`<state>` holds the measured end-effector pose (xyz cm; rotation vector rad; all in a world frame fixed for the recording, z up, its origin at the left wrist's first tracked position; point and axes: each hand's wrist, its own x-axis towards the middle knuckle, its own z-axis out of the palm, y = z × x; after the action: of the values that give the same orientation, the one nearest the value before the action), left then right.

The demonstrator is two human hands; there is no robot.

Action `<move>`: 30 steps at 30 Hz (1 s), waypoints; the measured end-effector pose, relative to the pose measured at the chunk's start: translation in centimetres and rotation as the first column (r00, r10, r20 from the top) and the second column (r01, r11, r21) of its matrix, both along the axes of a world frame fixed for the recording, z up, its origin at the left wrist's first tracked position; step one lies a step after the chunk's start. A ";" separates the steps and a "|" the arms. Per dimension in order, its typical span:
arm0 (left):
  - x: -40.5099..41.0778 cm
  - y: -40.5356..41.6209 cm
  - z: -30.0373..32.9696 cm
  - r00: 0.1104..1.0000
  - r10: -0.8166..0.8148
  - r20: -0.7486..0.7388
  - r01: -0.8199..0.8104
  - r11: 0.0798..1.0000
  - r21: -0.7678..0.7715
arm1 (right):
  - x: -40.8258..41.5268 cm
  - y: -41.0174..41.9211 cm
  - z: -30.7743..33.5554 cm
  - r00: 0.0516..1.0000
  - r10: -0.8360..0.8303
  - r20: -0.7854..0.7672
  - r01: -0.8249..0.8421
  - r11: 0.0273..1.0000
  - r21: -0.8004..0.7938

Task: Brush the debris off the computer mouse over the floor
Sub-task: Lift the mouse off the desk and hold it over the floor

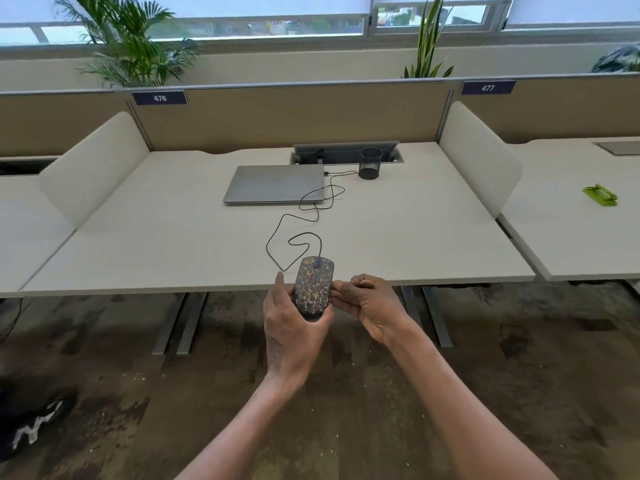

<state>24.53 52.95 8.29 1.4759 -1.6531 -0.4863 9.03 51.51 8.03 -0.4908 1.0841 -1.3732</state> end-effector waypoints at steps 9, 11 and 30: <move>0.3 0.0 -0.1 0.999 -0.032 0.009 0.032 0.999 -0.027 | 0.4 0.1 0.2 0.999 -0.006 0.036 0.005 1.000 0.005; 0.5 -0.1 -0.2 0.998 -0.059 0.013 0.059 0.998 -0.028 | 0.5 0.0 0.1 0.999 -0.008 0.042 0.008 1.000 0.001; 4.5 -2.6 -2.2 0.888 -0.384 -0.254 0.410 0.911 0.054 | -0.1 -0.6 0.5 0.998 0.060 0.016 -0.060 0.998 0.008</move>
<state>29.07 50.38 6.06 1.0936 -1.7569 -0.9544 8.95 50.96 8.48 -0.5014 1.0540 -1.3173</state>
